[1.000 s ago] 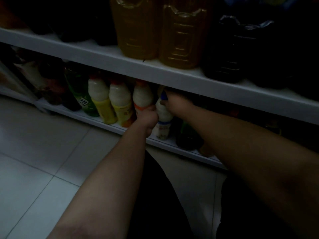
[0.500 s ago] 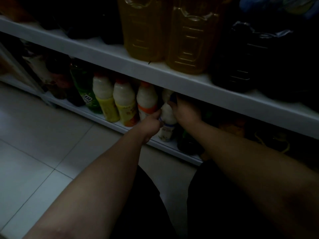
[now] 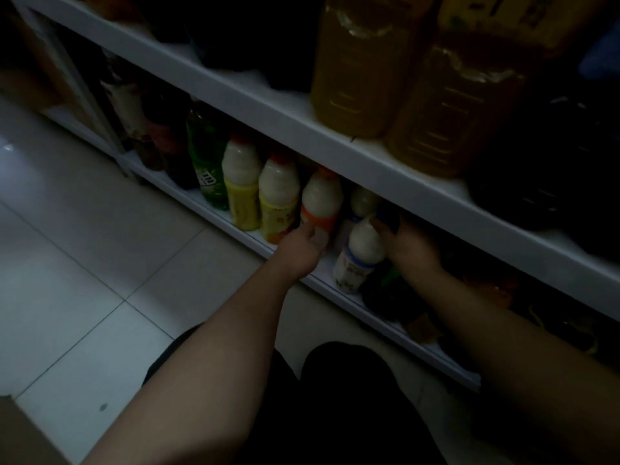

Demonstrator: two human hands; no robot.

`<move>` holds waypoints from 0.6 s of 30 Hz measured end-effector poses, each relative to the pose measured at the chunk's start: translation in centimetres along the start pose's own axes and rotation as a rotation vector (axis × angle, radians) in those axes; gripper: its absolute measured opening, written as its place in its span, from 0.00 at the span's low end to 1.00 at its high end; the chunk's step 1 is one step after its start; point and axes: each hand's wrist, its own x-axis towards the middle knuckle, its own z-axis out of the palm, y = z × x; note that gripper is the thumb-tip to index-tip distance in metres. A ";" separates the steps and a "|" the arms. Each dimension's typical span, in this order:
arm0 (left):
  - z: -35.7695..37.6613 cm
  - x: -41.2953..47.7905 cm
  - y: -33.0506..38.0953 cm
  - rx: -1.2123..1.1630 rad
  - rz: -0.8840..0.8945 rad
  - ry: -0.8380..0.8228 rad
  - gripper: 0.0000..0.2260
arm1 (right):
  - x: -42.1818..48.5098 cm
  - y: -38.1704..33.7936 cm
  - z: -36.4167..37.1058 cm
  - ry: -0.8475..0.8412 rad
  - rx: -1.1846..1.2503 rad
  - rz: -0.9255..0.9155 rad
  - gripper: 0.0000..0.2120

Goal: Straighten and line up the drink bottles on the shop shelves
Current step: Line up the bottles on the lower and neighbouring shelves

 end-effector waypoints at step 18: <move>-10.7 2.2 1.0 0.463 0.009 -0.059 0.13 | -0.5 -6.7 0.4 0.127 -0.121 -0.242 0.18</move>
